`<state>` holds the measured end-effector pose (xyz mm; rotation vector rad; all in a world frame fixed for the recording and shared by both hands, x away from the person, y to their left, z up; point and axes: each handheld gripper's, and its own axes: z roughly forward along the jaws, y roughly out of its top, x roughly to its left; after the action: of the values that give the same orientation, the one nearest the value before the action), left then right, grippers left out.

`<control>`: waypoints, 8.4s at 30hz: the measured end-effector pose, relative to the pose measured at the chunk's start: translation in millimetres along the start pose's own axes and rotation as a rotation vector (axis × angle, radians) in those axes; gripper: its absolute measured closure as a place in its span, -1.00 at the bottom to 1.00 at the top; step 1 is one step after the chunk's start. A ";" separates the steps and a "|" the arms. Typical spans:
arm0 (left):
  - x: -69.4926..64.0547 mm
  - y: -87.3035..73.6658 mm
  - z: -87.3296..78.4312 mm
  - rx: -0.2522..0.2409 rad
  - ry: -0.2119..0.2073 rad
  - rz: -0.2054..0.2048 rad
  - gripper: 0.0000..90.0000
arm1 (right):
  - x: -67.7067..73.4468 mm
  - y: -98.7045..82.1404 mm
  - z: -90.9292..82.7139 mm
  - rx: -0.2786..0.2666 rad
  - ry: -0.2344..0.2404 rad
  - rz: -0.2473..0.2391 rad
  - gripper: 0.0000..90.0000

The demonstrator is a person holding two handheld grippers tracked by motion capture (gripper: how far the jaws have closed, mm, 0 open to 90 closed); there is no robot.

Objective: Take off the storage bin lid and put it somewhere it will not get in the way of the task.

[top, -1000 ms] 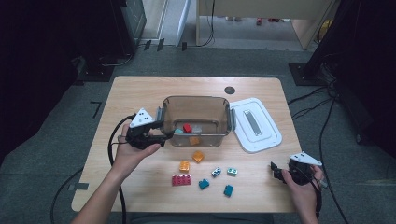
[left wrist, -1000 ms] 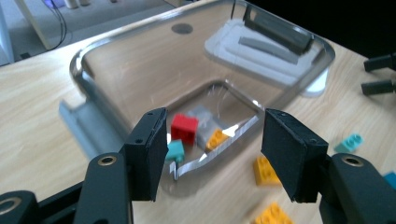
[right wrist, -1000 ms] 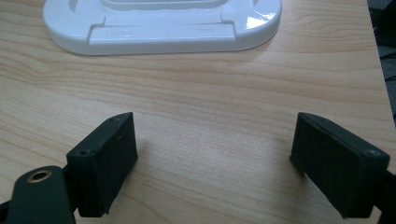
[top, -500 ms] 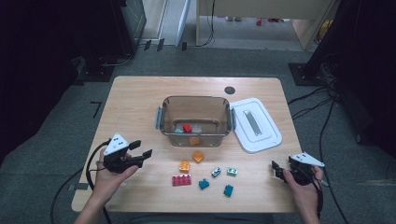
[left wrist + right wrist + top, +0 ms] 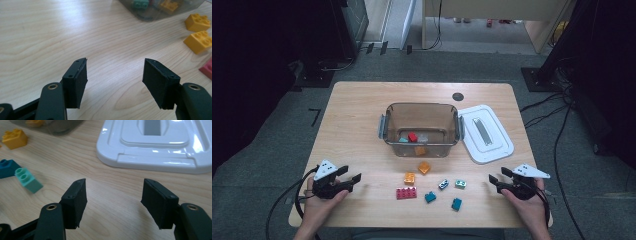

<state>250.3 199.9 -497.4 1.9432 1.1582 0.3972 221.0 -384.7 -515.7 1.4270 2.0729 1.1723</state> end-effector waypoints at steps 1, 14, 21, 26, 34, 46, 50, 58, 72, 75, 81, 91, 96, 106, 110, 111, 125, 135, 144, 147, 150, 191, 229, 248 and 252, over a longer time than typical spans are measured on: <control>1.1 -1.2 0.1 0.007 0.000 -0.005 -0.19 | 1.7 0.9 0.6 -0.001 0.008 -0.003 -0.17; 1.2 -15.4 7.8 0.067 0.030 0.029 -0.36 | 36.4 20.0 5.7 0.007 0.149 -0.114 -0.07; -7.7 -17.8 11.8 0.071 0.082 0.107 -0.43 | 51.3 25.1 15.3 0.025 0.196 -0.179 0.03; -7.9 -18.5 12.3 0.068 0.087 0.104 -0.50 | 61.8 27.6 21.3 0.039 0.247 -0.234 -0.11; -7.0 -18.0 12.9 0.074 0.100 0.090 -0.60 | 75.0 24.5 34.2 0.065 0.283 -0.295 0.11; -6.7 -17.8 13.2 0.076 0.100 0.089 -0.64 | 77.6 14.5 44.8 0.138 0.306 -0.336 0.65; -6.3 -17.8 13.1 0.076 0.102 0.085 -0.64 | 79.0 14.6 44.5 0.132 0.303 -0.347 0.69; -6.4 -17.8 13.2 0.076 0.105 0.086 -0.64 | 82.0 25.7 39.7 0.100 0.311 -0.331 0.69; -6.6 -17.8 13.3 0.076 0.106 0.088 -0.64 | 80.4 85.8 19.1 -0.002 0.298 -0.286 0.69; -6.7 -17.8 13.3 0.076 0.106 0.087 -0.64 | 80.1 99.2 17.3 -0.018 0.293 -0.289 0.69; -6.6 -17.8 13.3 0.076 0.106 0.087 -0.64 | 79.8 126.6 14.2 -0.053 0.291 -0.281 0.69; -6.5 -17.7 13.3 0.076 0.106 0.089 -0.64 | 81.4 165.8 10.4 -0.088 0.282 -0.290 0.69; -6.5 -17.7 13.3 0.076 0.106 0.089 -0.64 | 81.4 183.5 12.6 -0.096 0.280 -0.290 0.69; -6.5 -17.8 13.3 0.076 0.106 0.089 -0.64 | 86.0 207.4 22.5 -0.103 0.282 -0.302 0.70; -6.3 -17.7 13.1 0.078 0.106 0.091 -0.64 | 87.4 213.9 31.5 -0.099 0.290 -0.293 0.70; -6.4 -17.7 13.2 0.077 0.106 0.090 -0.64 | 87.5 215.2 34.4 -0.098 0.291 -0.295 0.69; -6.5 -17.8 13.3 0.077 0.106 0.088 -0.64 | 88.0 223.5 75.7 -0.052 0.281 -0.278 0.69; -6.6 -17.8 13.3 0.076 0.106 0.087 -0.64 | 84.5 221.7 102.7 -0.008 0.262 -0.269 0.69; -6.6 -17.8 13.3 0.076 0.106 0.087 -0.64 | 85.3 220.8 106.5 -0.006 0.266 -0.263 0.56; -6.6 -17.8 13.3 0.076 0.106 0.088 -0.64 | 87.6 219.6 108.8 0.008 0.261 -0.272 0.47; -6.6 -17.8 13.3 0.076 0.106 0.087 -0.64 | 88.7 218.4 109.5 0.014 0.258 -0.279 0.43; -6.7 -17.8 13.3 0.076 0.107 0.088 -0.64 | 112.3 57.8 52.6 0.062 0.380 -0.238 0.28; -6.9 -18.1 13.1 0.078 0.109 0.086 -0.66 | 123.9 27.7 68.1 0.144 0.260 -0.319 0.33; -6.9 -18.1 13.1 0.077 0.110 0.086 -0.66 | 118.7 59.0 46.0 0.077 0.273 -0.302 0.33; -6.9 -18.1 13.1 0.078 0.110 0.086 -0.66 | 117.8 75.3 34.7 0.056 0.276 -0.298 0.33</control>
<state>244.3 192.1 -518.6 2.0654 1.1777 0.5168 239.5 -253.8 -458.4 0.9749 2.4190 1.2488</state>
